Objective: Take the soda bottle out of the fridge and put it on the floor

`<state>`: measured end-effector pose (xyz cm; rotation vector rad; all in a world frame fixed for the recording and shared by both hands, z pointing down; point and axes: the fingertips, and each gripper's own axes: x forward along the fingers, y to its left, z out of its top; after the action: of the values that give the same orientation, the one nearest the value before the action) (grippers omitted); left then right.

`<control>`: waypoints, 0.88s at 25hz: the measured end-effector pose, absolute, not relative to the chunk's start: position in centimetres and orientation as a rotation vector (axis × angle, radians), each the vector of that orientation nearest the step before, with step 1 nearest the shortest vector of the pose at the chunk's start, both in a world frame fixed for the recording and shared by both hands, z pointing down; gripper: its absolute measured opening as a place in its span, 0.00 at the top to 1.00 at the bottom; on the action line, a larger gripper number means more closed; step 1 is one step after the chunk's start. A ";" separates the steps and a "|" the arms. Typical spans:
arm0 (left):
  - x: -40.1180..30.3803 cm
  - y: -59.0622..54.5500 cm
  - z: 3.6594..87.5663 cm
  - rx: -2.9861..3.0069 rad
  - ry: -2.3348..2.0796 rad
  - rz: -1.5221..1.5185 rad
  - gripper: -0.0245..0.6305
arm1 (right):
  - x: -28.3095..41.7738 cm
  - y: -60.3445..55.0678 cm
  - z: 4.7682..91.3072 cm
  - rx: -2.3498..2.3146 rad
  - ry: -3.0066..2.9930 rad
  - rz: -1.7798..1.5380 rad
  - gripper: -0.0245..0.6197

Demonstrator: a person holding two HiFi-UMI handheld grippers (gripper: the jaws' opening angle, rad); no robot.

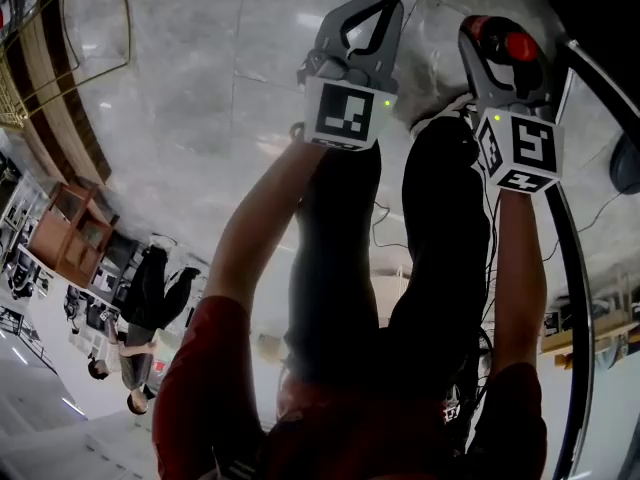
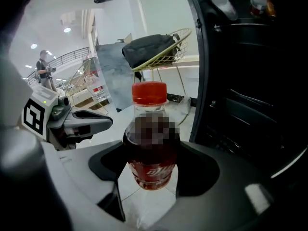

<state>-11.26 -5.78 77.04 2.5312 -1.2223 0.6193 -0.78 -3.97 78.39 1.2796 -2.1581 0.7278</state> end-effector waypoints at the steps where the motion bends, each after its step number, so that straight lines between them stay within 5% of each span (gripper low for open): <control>1: -11.6 -6.1 78.5 2.528 -1.237 0.611 0.96 | -1.0 -4.1 79.9 1.274 -2.162 0.716 0.49; 22: -11.7 -10.3 95.6 2.720 -1.296 0.526 0.96 | -0.4 -8.6 96.4 1.285 -2.374 0.496 0.49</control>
<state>-11.72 -10.29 95.63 2.7197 -1.2956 0.5264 -0.45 -8.63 96.36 1.2849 -2.3744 0.4961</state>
